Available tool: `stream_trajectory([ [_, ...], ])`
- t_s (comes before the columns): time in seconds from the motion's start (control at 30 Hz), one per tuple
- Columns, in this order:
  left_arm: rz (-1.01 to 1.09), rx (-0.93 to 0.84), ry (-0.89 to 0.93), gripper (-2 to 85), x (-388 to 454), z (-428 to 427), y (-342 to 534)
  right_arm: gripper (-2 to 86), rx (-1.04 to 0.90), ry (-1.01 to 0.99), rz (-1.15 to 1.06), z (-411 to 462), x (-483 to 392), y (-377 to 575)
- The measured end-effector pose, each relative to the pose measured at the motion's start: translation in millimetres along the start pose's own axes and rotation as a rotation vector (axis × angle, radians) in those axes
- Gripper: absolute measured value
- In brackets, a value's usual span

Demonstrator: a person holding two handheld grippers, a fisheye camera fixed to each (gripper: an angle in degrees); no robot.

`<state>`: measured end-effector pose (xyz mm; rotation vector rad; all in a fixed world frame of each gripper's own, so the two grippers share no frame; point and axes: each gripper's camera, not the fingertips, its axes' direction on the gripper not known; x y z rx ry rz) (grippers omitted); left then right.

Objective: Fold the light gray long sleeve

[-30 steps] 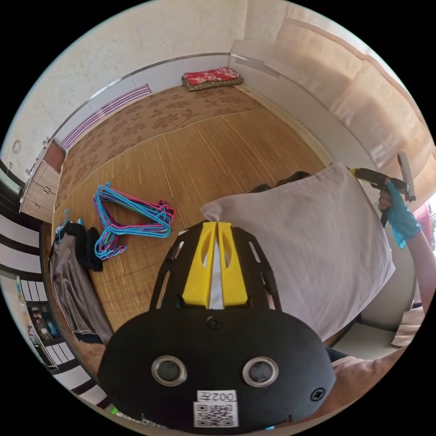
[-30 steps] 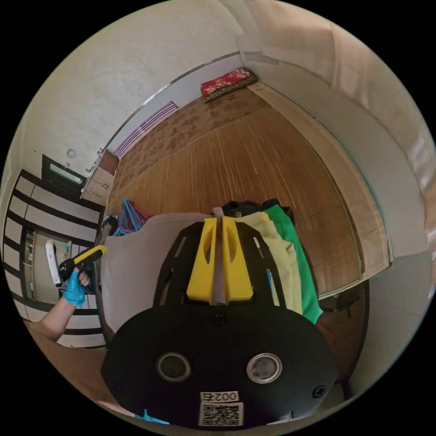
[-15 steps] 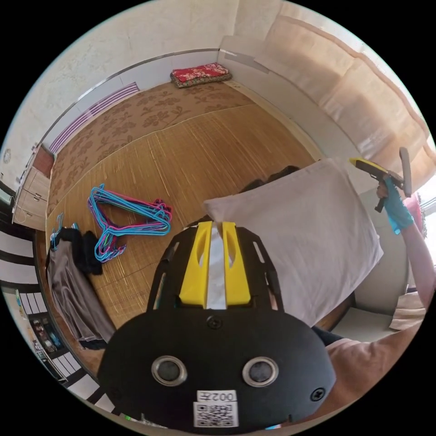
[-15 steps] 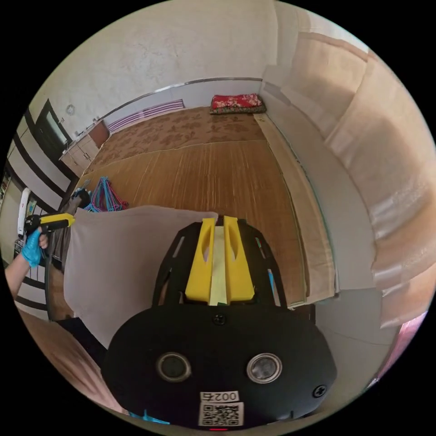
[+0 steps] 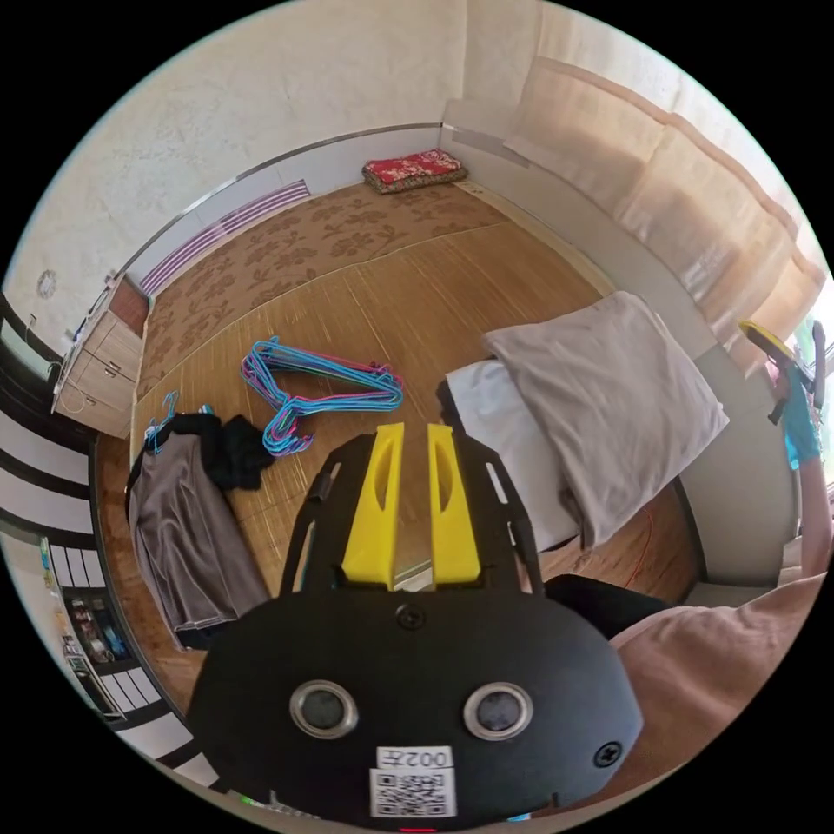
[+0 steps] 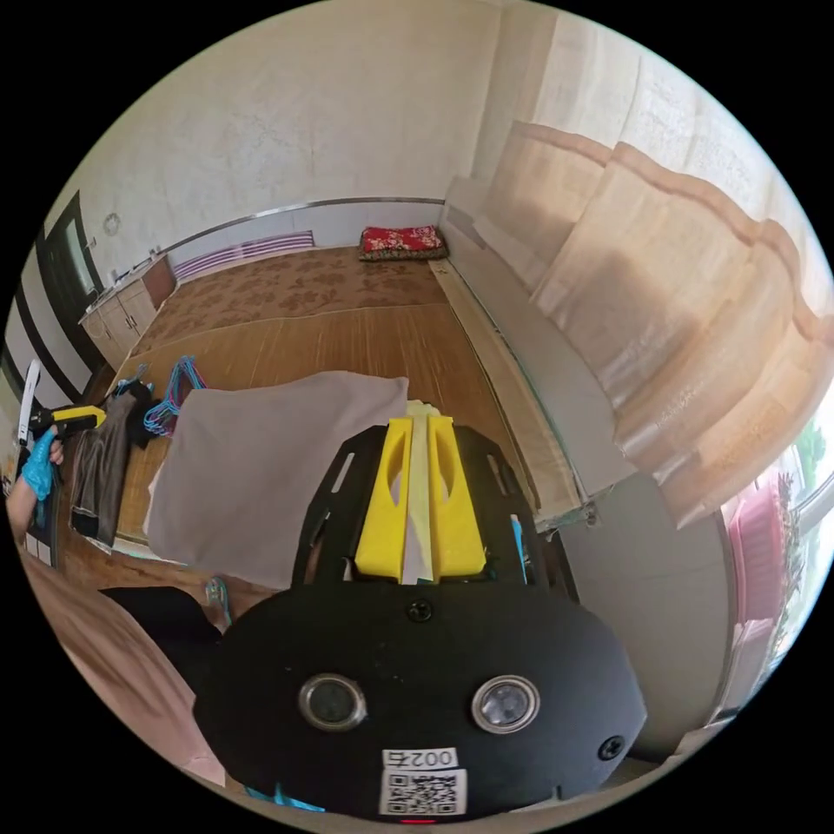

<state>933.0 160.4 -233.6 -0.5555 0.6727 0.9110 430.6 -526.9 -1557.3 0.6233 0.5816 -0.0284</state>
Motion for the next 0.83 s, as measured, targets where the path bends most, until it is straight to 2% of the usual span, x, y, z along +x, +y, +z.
stream_trajectory([
  [0.13, -0.017, 0.032, 0.053, -0.3, -37, -9, 43, 2.8, 0.044, -0.014, 0.042, -28, -80, 65],
  [0.2, -0.026, 0.035, 0.065, -0.7, -55, -9, 62, 3.2, 0.08, -0.025, -0.032, -39, -169, 111],
  [0.33, 0.04, 0.049, 0.097, -1.0, -103, -8, 108, 3.6, 0.011, -0.024, -0.127, -30, -322, 172],
  [0.43, 0.055, 0.048, 0.078, -1.1, -146, -8, 146, 3.7, 0.059, -0.134, -0.143, -24, -443, 218],
  [0.5, 0.04, 0.052, 0.05, -1.1, -174, -10, 172, 3.8, 0.086, -0.24, -0.166, -6, -534, 254],
  [0.6, -0.005, 0.051, -0.006, -1.1, -216, -11, 220, 4.0, 0.066, -0.292, -0.268, 38, -642, 300],
  [0.83, -0.178, -0.006, -0.14, -1.1, -289, 23, 343, 4.2, -0.018, -0.457, -0.391, 154, -805, 423],
])
